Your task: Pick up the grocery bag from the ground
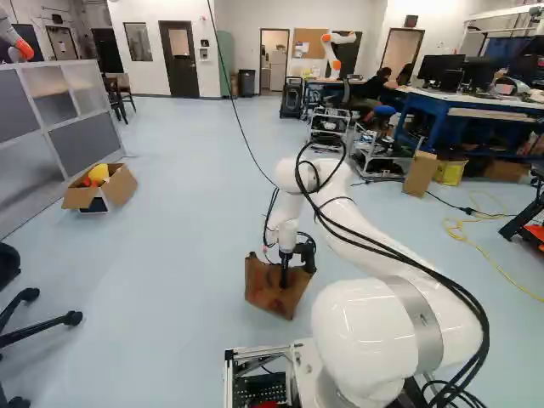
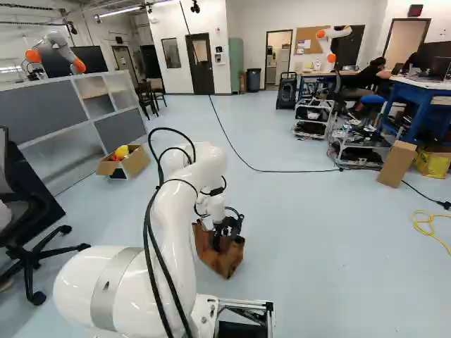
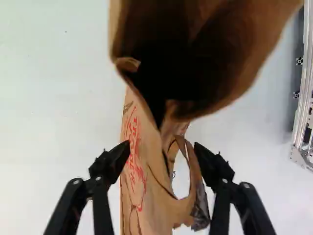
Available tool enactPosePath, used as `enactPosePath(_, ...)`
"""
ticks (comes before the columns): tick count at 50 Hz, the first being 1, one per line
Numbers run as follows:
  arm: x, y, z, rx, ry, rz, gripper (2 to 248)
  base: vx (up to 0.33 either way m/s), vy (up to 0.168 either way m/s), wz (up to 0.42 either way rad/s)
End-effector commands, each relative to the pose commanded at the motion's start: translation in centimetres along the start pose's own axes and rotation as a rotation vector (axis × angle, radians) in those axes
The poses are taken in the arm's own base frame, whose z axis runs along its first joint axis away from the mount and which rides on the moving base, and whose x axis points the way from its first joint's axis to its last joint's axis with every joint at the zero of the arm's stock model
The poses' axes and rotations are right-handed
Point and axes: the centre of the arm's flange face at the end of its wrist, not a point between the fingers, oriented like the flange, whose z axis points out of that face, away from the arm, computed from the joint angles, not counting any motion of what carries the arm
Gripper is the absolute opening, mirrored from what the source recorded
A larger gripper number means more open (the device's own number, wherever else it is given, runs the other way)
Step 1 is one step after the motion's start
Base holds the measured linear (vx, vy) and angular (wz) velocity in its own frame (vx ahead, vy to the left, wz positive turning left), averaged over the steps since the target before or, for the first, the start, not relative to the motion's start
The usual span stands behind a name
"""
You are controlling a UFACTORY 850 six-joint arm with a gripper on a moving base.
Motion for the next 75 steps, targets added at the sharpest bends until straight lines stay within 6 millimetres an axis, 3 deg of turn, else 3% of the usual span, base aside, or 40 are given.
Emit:
enactPosePath(4, 0.0, 0.0, 0.0, 0.000, 0.000, 0.000, 177, 0.000, 0.000, 0.000)
enactPosePath(5, 0.0, 0.0, 0.0, 0.000, 0.000, 0.000, 139, 0.000, 0.000, 0.000)
enactPosePath(9, 0.0, 0.0, 0.0, 0.000, 0.000, 0.000, 139, 0.000, 0.000, 0.000)
enactPosePath(10, 0.0, 0.0, 0.0, 0.000, 0.000, 0.000, 101, 0.000, 0.000, 0.000)
enactPosePath(15, 0.0, 0.0, 0.0, 0.000, 0.000, 0.000, 101, 0.000, 0.000, 0.000)
enactPosePath(16, 0.0, 0.0, 0.0, 0.000, 0.000, 0.000, 65, 0.000, 0.000, 0.000)
enactPosePath(20, 0.0, 0.0, 0.0, 0.000, 0.000, 0.000, 65, 0.000, 0.000, 0.000)
enactPosePath(21, 0.0, 0.0, 0.0, 0.000, 0.000, 0.000, 38, 0.000, 0.000, 0.000)
enactPosePath(25, 0.0, 0.0, 0.0, 0.000, 0.000, 0.000, 38, 0.000, 0.000, 0.000)
enactPosePath(26, 0.0, 0.0, 0.0, 0.000, 0.000, 0.000, 25, 0.000, 0.000, 0.000)
enactPosePath(51, 0.0, 0.0, -0.2, -0.001, 0.000, 0.000, 25, 0.000, 0.000, 0.000)
enactPosePath(75, 0.5, 1.7, -6.2, -0.011, 0.003, 0.000, 25, 0.000, 0.000, 0.000)
